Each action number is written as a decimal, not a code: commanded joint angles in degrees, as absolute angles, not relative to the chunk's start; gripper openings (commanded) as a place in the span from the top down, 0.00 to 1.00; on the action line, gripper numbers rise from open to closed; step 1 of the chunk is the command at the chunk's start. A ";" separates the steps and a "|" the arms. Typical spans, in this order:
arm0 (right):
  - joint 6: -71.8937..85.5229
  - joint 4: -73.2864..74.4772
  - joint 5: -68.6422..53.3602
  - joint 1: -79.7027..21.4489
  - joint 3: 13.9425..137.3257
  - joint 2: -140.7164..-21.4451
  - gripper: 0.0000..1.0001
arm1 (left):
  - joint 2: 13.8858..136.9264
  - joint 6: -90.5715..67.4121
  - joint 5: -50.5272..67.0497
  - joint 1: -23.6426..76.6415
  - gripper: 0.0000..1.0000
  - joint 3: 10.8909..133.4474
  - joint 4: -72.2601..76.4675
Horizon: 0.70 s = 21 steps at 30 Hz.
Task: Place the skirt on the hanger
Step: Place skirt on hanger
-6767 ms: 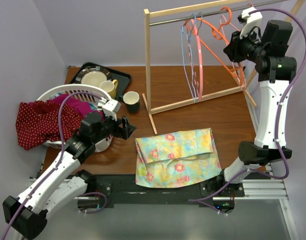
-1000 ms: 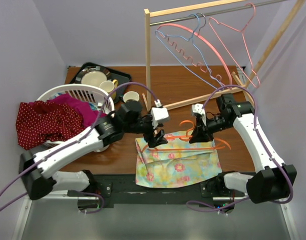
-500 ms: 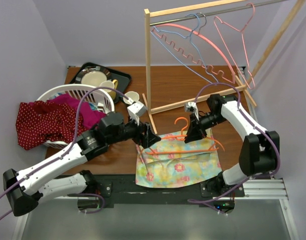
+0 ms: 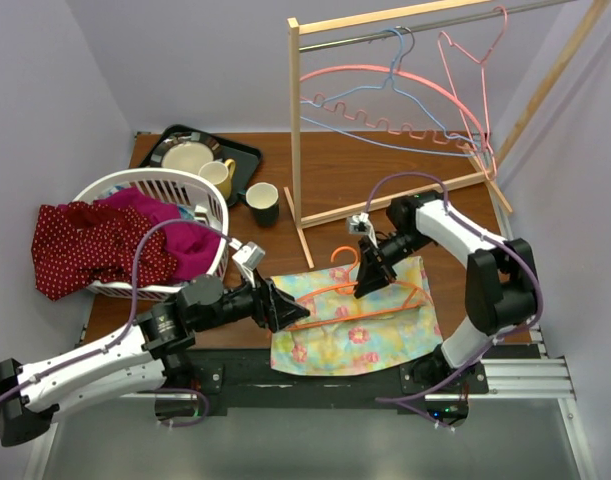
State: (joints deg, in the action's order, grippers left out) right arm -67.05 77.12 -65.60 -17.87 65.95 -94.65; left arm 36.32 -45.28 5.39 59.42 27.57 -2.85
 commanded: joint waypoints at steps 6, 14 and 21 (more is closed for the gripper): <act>-65.40 89.74 -68.11 -21.45 68.56 -99.84 1.00 | 38.23 -50.10 -7.55 65.57 0.23 28.56 -6.94; -56.61 82.54 -69.96 -21.45 67.06 -102.83 1.00 | 47.36 -50.19 -11.16 66.71 0.22 28.21 -0.88; -30.32 56.34 -64.26 -22.23 61.36 -95.11 1.00 | 51.15 -54.48 -17.65 69.87 0.22 28.22 0.79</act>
State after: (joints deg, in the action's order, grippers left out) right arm -51.11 73.47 -65.47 -21.54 64.66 -101.73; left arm 50.41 -51.09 -12.03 67.81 27.53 -1.45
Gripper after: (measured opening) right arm 0.128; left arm 0.780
